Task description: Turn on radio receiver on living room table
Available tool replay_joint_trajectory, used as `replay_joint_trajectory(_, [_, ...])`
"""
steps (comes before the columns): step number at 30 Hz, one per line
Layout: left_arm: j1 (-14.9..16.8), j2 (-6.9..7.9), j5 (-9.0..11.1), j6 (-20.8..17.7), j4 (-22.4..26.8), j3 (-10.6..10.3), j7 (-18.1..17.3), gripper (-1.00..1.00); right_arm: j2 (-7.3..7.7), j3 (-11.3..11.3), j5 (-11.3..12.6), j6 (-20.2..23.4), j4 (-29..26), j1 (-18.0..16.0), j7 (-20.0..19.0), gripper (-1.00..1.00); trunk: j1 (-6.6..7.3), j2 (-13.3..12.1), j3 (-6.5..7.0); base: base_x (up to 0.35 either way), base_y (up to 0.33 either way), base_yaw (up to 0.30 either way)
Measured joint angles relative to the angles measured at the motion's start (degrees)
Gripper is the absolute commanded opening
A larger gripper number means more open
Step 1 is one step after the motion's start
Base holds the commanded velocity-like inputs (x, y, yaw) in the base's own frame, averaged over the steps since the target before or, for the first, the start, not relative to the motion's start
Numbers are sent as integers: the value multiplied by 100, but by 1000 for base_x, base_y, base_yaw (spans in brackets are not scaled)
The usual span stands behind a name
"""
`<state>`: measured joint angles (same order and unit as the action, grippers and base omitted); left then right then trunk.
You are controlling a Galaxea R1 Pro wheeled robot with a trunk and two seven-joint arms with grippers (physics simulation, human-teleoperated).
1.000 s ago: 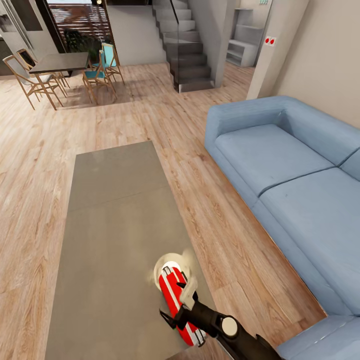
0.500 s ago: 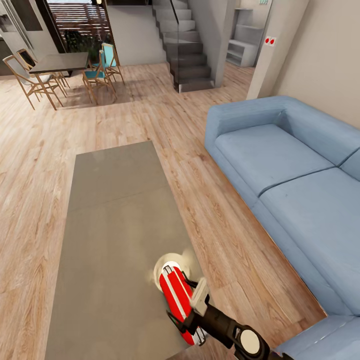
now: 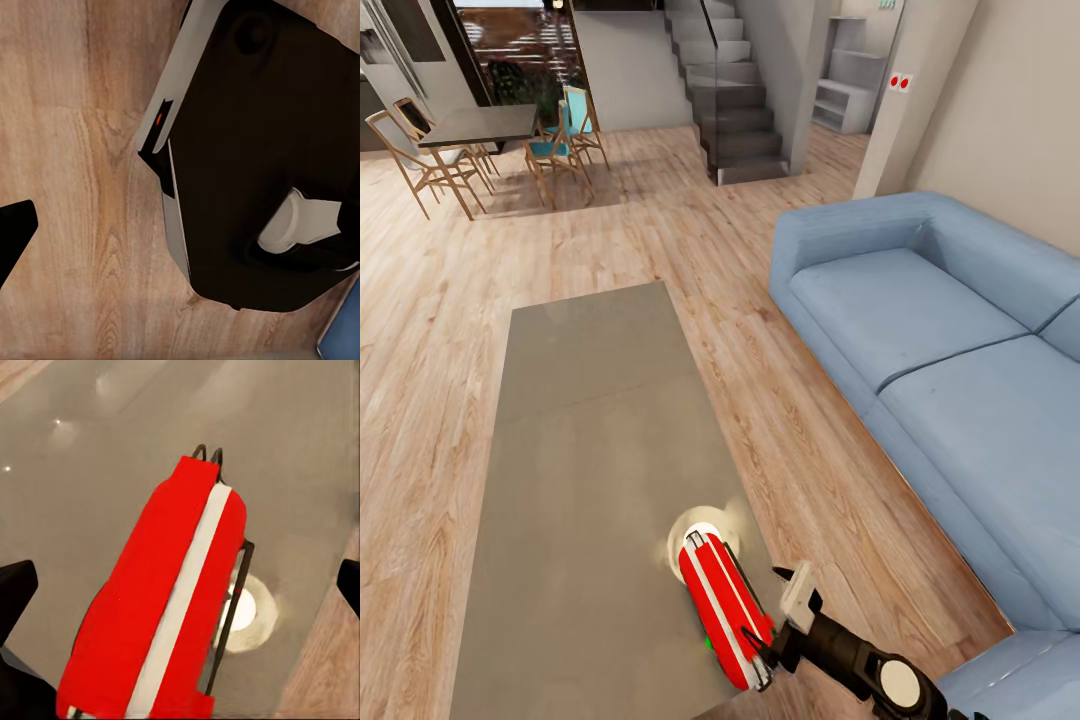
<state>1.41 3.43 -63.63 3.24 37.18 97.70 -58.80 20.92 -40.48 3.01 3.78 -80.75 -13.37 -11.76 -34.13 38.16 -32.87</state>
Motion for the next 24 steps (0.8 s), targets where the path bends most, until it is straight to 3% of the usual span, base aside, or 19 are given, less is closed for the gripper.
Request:
replay_joint_trajectory(4, [0, 0, 0, -1, 0, -1, 0, 100, 239, 484, 24, 7, 97, 4, 14, 100, 0, 0, 0, 0, 0, 0])
replay_joint_trajectory(8, [0, 0, -3, 1, 0, -4, 0, 100, 334, 933, 90, 15, 375, 8, 21, 100, 0, 0, 0, 0, 0, 0])
replay_joint_trajectory(11, [0, 5, -6, 5, 2, -5, 0, 100, 364, 1312, 317, 28, 647, 9, 15, 100, 0, 0, 0, 0, 0, 0])
replay_joint_trajectory(14, [0, 8, -6, 9, 4, -8, 4, 100, 454, 2090, 745, 199, 1142, 9, -11, 100, 0, 0, 0, 0, 0, 0])
replay_joint_trajectory(20, [0, 8, -1, 14, 1, -52, 4, 100, 546, 2873, 872, 300, 1745, 10, -25, 100, 0, 0, 0, 0, 0, 0])
replay_joint_trajectory(24, [0, 21, 1, 53, 5, -327, 1, 100, 569, 3391, 862, 306, 2198, 10, -27, 100, 0, 0, 0, 0, 0, 0])
